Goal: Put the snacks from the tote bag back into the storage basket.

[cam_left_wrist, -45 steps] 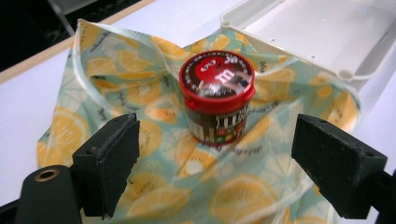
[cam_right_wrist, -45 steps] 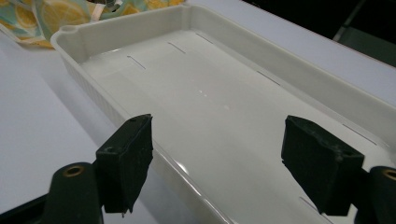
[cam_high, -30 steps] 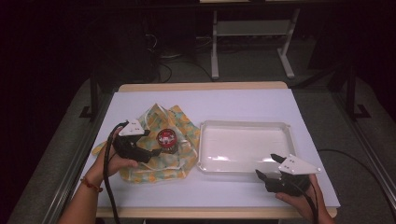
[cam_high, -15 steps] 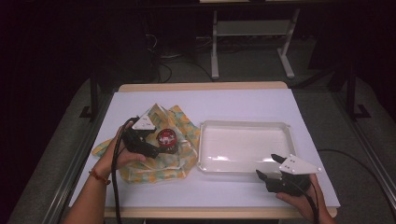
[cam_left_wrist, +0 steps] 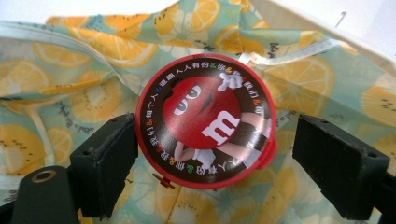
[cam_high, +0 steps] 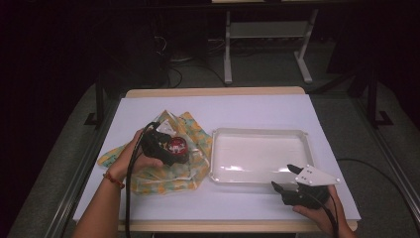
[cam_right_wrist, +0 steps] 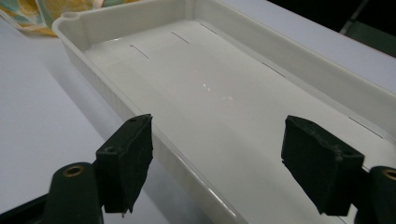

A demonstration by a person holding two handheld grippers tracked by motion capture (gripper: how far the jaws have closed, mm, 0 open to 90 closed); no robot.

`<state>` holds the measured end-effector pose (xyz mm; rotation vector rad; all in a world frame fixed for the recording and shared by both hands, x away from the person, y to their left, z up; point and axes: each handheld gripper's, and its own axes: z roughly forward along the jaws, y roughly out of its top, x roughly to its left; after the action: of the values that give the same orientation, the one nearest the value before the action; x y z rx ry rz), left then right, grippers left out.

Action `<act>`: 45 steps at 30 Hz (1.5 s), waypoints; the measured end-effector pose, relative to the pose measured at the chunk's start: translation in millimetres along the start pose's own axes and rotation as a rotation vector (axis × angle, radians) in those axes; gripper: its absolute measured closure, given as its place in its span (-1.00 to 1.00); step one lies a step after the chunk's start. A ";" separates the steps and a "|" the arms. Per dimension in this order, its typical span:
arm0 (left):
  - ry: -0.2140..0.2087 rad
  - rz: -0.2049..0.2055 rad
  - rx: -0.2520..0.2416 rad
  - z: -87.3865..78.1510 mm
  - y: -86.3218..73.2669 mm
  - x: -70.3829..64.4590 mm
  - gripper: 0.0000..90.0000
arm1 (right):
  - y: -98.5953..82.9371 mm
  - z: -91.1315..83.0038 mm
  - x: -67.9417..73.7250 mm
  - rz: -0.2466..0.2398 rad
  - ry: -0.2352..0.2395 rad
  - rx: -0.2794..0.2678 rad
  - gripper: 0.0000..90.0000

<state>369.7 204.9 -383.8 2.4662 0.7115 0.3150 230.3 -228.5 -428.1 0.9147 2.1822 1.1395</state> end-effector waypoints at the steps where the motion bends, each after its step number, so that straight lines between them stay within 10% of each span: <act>1: 0.001 -0.004 0.008 1.3 0.5 0.3 -0.68 | 0.0 -0.2 0.1 0.004 0.000 -0.001 -0.46; 18: -0.009 -0.042 0.111 26.4 13.8 5.8 -0.55 | -1.5 0.3 -0.8 0.007 0.006 0.005 -0.46; 45: 0.017 -0.078 0.082 20.4 9.9 6.8 -0.44 | -3.0 0.6 -6.3 -0.006 0.017 0.000 -0.46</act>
<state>386.9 192.6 -394.5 2.5077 0.8413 0.2829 233.9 -234.2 -430.2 0.9010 2.1971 1.1487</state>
